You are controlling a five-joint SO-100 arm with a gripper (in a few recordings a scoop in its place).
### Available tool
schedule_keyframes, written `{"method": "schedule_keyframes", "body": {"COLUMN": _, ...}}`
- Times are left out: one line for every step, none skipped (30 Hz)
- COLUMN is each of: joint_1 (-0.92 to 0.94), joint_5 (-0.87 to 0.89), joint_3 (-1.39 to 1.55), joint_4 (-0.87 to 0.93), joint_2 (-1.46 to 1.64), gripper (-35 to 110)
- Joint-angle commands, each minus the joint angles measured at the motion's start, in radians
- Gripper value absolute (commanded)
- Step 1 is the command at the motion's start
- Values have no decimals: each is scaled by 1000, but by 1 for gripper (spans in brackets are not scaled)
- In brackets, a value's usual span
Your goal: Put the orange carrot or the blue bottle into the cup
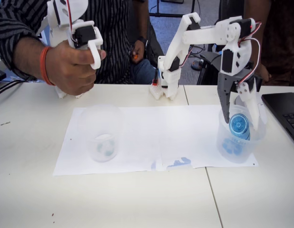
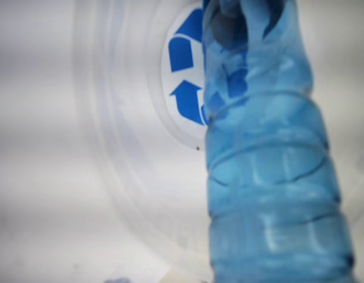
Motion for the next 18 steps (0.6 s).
{"method": "schedule_keyframes", "body": {"joint_1": 6, "joint_5": -8, "joint_3": -25, "joint_4": -2, "joint_2": 179, "gripper": 37}}
{"method": "schedule_keyframes", "body": {"joint_1": 6, "joint_5": -9, "joint_3": -25, "joint_4": 3, "joint_2": 192, "gripper": 35}}
{"method": "schedule_keyframes", "body": {"joint_1": 6, "joint_5": -9, "joint_3": -25, "joint_4": 8, "joint_2": 204, "gripper": 33}}
{"method": "schedule_keyframes", "body": {"joint_1": 6, "joint_5": -9, "joint_3": -25, "joint_4": 9, "joint_2": 216, "gripper": 30}}
{"method": "schedule_keyframes", "body": {"joint_1": 8, "joint_5": -9, "joint_3": -25, "joint_4": 9, "joint_2": 230, "gripper": 27}}
{"method": "schedule_keyframes", "body": {"joint_1": 8, "joint_5": -9, "joint_3": -23, "joint_4": 11, "joint_2": 247, "gripper": 24}}
{"method": "schedule_keyframes", "body": {"joint_1": 8, "joint_5": -8, "joint_3": -17, "joint_4": 11, "joint_2": 267, "gripper": 22}}
{"method": "schedule_keyframes", "body": {"joint_1": 8, "joint_5": -3, "joint_3": -9, "joint_4": 12, "joint_2": 290, "gripper": 19}}
{"method": "schedule_keyframes", "body": {"joint_1": 8, "joint_5": 2, "joint_3": -8, "joint_4": 12, "joint_2": 314, "gripper": 17}}
{"method": "schedule_keyframes", "body": {"joint_1": 8, "joint_5": 3, "joint_3": -6, "joint_4": 17, "joint_2": 337, "gripper": 16}}
{"method": "schedule_keyframes", "body": {"joint_1": 8, "joint_5": 5, "joint_3": -6, "joint_4": 28, "joint_2": 362, "gripper": 14}}
{"method": "schedule_keyframes", "body": {"joint_1": 8, "joint_5": 5, "joint_3": -6, "joint_4": 40, "joint_2": 385, "gripper": 14}}
{"method": "schedule_keyframes", "body": {"joint_1": 8, "joint_5": 6, "joint_3": -6, "joint_4": 43, "joint_2": 411, "gripper": 14}}
{"method": "schedule_keyframes", "body": {"joint_1": 9, "joint_5": 8, "joint_3": -2, "joint_4": 46, "joint_2": 439, "gripper": 15}}
{"method": "schedule_keyframes", "body": {"joint_1": 14, "joint_5": 8, "joint_3": 11, "joint_4": 44, "joint_2": 469, "gripper": 16}}
{"method": "schedule_keyframes", "body": {"joint_1": 26, "joint_5": 15, "joint_3": 31, "joint_4": 44, "joint_2": 506, "gripper": 16}}
{"method": "schedule_keyframes", "body": {"joint_1": 40, "joint_5": 29, "joint_3": 55, "joint_4": 43, "joint_2": 545, "gripper": 17}}
{"method": "schedule_keyframes", "body": {"joint_1": 55, "joint_5": 49, "joint_3": 86, "joint_4": 43, "joint_2": 586, "gripper": 18}}
